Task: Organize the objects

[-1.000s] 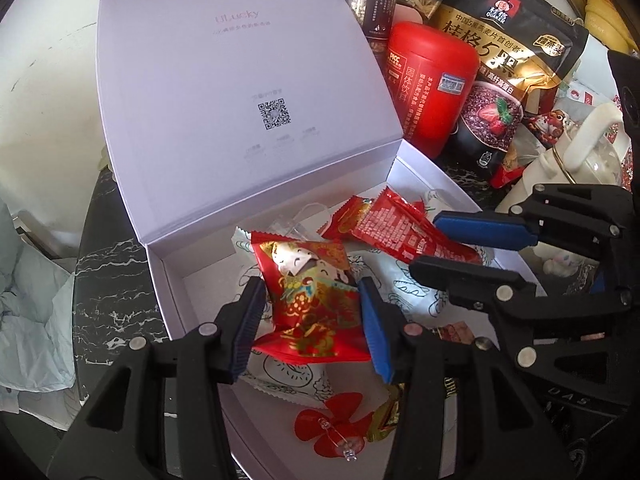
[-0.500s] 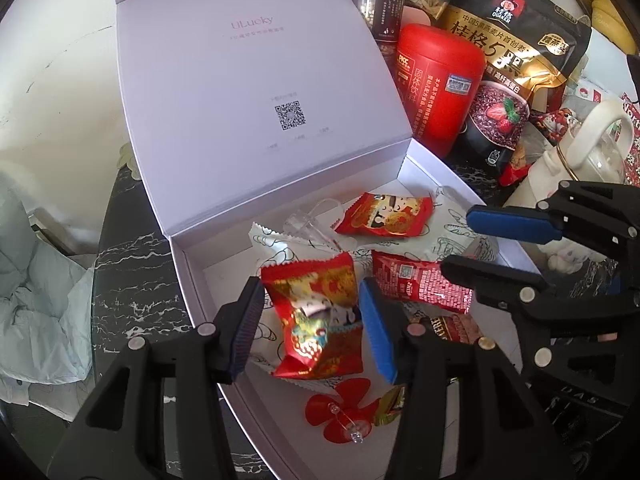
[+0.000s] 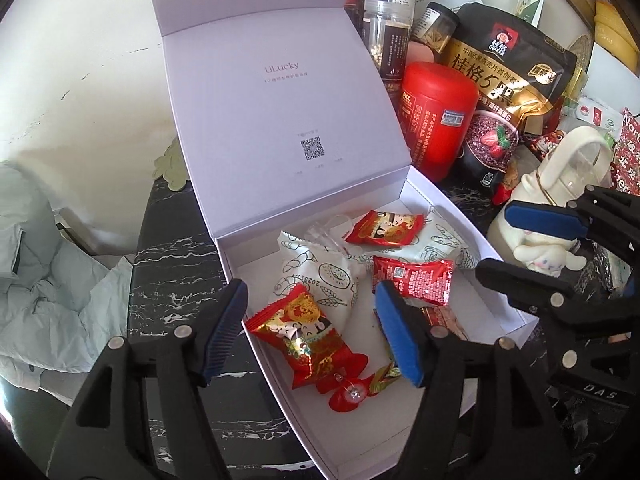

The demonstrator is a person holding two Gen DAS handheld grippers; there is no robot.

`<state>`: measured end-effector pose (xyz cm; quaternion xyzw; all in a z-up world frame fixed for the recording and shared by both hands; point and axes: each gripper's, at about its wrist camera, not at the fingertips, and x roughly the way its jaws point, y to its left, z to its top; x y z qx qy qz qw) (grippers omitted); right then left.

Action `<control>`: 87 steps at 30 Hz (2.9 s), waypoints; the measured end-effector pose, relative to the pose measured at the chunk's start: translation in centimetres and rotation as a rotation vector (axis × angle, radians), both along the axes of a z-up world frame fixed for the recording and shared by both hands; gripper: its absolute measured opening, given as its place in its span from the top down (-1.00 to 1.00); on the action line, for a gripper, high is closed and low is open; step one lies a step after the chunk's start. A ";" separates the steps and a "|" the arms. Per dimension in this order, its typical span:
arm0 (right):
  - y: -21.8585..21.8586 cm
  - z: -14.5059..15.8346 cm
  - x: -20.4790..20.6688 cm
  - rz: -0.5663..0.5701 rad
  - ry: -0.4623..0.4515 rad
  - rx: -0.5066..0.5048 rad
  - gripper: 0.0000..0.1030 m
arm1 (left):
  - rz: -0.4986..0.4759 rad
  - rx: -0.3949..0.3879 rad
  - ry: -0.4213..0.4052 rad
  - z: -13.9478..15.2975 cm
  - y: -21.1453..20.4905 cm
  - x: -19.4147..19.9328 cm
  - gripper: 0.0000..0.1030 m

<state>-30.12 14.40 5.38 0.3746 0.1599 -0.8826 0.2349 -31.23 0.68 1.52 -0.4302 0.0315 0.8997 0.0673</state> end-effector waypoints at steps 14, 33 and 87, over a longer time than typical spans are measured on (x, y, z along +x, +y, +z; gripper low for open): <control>1.2 5.0 4.3 -0.068 0.086 -0.027 -0.20 | 0.019 -0.056 0.140 5.6 0.2 5.1 -0.64; 4.0 9.2 10.3 -0.171 0.153 -0.060 -0.75 | 0.101 -0.035 0.214 9.7 0.0 11.5 -0.92; 5.6 1.0 21.6 -0.241 0.075 -0.090 -0.81 | 0.202 -0.058 0.120 1.7 1.0 24.5 -0.93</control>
